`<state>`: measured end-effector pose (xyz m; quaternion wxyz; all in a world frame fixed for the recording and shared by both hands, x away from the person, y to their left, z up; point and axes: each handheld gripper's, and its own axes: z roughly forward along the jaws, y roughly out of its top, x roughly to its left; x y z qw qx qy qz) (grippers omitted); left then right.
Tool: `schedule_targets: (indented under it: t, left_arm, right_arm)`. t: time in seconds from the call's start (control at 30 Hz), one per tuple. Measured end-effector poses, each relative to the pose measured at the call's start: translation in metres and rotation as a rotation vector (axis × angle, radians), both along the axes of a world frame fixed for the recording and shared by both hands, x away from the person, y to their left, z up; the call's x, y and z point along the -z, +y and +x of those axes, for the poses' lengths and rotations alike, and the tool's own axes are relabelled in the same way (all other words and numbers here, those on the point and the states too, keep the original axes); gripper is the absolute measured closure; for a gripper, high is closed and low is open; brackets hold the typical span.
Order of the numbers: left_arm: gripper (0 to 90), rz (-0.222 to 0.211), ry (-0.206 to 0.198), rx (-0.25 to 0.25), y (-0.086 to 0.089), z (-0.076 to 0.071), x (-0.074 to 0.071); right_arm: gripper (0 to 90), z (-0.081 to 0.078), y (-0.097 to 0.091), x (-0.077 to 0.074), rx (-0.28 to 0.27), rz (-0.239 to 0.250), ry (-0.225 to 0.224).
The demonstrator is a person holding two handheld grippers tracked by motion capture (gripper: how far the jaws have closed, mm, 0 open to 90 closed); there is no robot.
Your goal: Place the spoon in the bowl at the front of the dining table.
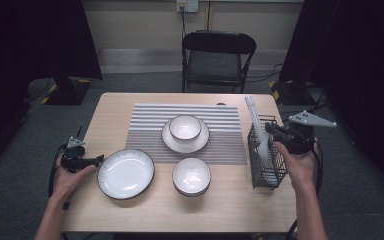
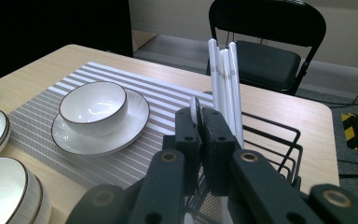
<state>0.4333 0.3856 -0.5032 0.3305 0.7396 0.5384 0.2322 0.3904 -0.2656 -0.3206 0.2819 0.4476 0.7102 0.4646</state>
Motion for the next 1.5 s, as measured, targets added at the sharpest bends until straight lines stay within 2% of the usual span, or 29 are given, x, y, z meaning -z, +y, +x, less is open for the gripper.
schedule_targets:
  t: [0.6, 0.77, 1.23, 1.5]
  left_arm:
    - [13.2, 0.0, 0.0, 0.0, 0.0, 0.0, 0.0]
    - [13.2, 0.0, 0.0, 0.0, 0.0, 0.0, 0.0]
    - [13.2, 0.0, 0.0, 0.0, 0.0, 0.0, 0.0]
    - [13.2, 0.0, 0.0, 0.001, 0.0, 0.0, 0.0]
  right_arm:
    - [86.7, 0.002, 0.014, -0.015, -0.022, 0.007, -0.042]
    - [86.8, 0.005, 0.02, -0.015, -0.038, 0.021, -0.041]
    - [86.8, 0.014, 0.038, -0.017, -0.058, 0.014, -0.051]
    - [86.7, 0.019, 0.049, -0.017, -0.078, 0.032, -0.052]
